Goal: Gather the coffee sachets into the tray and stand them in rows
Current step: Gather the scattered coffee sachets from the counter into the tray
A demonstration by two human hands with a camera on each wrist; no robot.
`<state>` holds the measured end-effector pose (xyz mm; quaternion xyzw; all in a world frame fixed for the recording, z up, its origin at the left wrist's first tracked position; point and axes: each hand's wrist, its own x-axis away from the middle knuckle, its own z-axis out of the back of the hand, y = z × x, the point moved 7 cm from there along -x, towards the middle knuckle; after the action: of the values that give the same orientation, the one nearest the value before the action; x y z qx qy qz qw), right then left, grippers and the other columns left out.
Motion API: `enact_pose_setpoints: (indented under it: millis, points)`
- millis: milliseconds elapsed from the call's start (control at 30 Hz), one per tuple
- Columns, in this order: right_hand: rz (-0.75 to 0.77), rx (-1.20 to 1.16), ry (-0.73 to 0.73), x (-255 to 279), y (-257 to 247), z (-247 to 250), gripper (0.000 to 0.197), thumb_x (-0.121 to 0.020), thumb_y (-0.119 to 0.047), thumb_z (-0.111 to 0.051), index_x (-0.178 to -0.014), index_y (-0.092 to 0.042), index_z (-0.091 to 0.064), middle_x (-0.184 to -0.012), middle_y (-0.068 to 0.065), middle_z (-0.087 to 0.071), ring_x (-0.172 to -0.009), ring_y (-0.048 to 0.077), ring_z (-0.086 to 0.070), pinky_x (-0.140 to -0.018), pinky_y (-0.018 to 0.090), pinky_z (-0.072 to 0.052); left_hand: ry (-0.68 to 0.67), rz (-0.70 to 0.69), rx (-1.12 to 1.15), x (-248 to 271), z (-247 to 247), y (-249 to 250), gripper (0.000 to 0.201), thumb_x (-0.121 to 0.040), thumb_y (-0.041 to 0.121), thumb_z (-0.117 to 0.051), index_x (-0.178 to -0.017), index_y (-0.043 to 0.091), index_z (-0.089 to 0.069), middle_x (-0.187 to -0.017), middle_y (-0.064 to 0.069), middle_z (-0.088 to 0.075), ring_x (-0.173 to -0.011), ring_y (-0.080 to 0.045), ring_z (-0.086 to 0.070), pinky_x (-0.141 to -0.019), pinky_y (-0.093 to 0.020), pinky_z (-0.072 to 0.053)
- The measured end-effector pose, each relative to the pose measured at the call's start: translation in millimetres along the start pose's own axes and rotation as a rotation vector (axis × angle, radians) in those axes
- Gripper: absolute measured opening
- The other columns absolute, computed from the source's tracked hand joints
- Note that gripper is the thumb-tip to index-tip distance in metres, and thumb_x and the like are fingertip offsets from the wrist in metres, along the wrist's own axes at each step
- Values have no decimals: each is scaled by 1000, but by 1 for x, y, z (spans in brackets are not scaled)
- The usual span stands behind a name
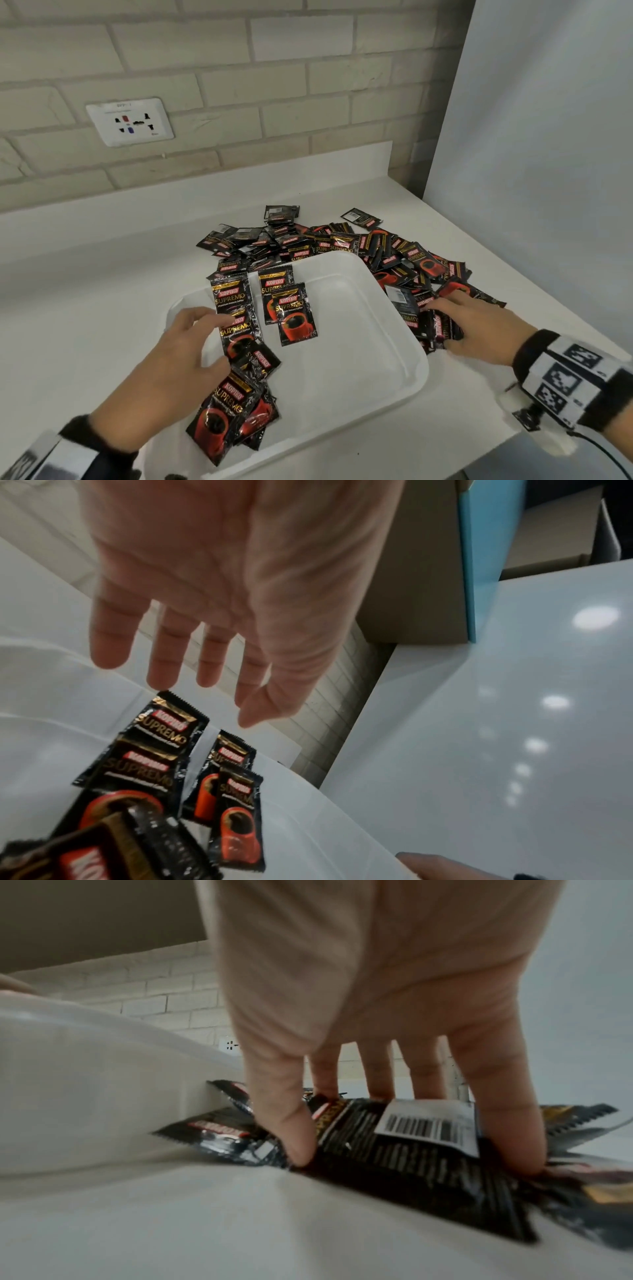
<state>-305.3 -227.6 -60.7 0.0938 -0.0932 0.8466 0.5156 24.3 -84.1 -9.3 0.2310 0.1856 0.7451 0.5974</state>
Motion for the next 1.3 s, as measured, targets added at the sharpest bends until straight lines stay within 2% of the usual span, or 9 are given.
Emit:
enact_pose_setpoints:
  millis: [133, 333, 467, 700, 800, 933, 1067, 1133, 1300]
  points:
    - [-68, -98, -11, -4, 11, 3, 40, -87, -25, -58, -124, -32, -45, -123, -7, -46, -107, 10, -50, -90, 25, -43, -4, -45, 45, 1, 1, 15, 39, -89, 22, -57, -108, 50, -37, -120, 21, -33, -95, -23, -59, -67, -7, -40]
    - [-90, -373, -2, -1, 29, 23, 17, -82, -17, -67, -88, -28, -56, -95, -10, -59, -86, 6, -54, -70, 13, -37, -6, -103, 104, -2, 1, 26, 37, -89, 26, -55, -102, 55, -35, -115, 32, -34, -94, -12, -58, -77, -13, -41]
    - [-207, -516, 45, 3, 57, 43, 12, -83, -24, -66, -74, -23, -60, -80, -4, -61, -73, 9, -54, -60, 18, -36, -35, -118, 128, -4, -4, 30, 36, -90, 25, -54, -100, 55, -37, -114, 34, -35, -95, -11, -56, -77, -14, -42]
    - [-371, -509, -95, -5, 76, 8, 25, -79, -32, -70, -75, -15, -52, -77, 1, -53, -69, 14, -47, -58, 21, -34, -52, -151, 139, -10, -13, 29, 31, -90, 26, -55, -99, 52, -42, -116, 35, -34, -97, 8, -47, -77, -6, -38]
    - [-380, -533, -52, -9, 73, 4, 28, -74, -25, -76, -75, -18, -49, -81, 2, -52, -66, 12, -46, -59, 24, -35, -69, -153, 131, -12, -14, 30, 31, -90, 26, -55, -99, 53, -42, -115, 34, -35, -103, 4, -46, -76, -5, -37]
    - [-428, -669, 12, -8, 72, 4, 39, -70, -8, -78, -90, -14, -46, -97, 7, -51, -88, 23, -53, -70, 30, -40, -76, -173, 108, -15, -14, 36, 31, -90, 27, -55, -99, 53, -41, -115, 33, -34, -103, 8, -44, -72, -4, -38]
    - [-463, -886, 68, 0, 74, 14, 58, -70, 8, -73, -113, -13, -39, -84, 7, -53, -70, 19, -56, -59, 28, -43, -90, -186, 130, -18, -15, 45, 30, -90, 27, -55, -101, 53, -43, -114, 31, -37, -105, 4, -47, -76, -9, -42]
    - [-461, -969, 71, 2, 77, 19, 63, -69, 10, -72, -117, -16, -40, -87, 11, -57, -73, 20, -58, -66, 30, -45, -108, -176, 171, -21, -16, 50, 29, -90, 27, -55, -104, 50, -47, -113, 26, -44, -103, 1, -52, -79, -15, -47]
    - [-380, -1014, 112, 9, 69, 36, 40, -72, 6, -71, -107, -8, -59, -97, 14, -65, -84, 26, -62, -74, 33, -48, -197, -212, 329, -32, -24, 81, 27, -90, 21, -58, -107, 40, -54, -108, 18, -58, -92, 3, -59, -76, -11, -49]
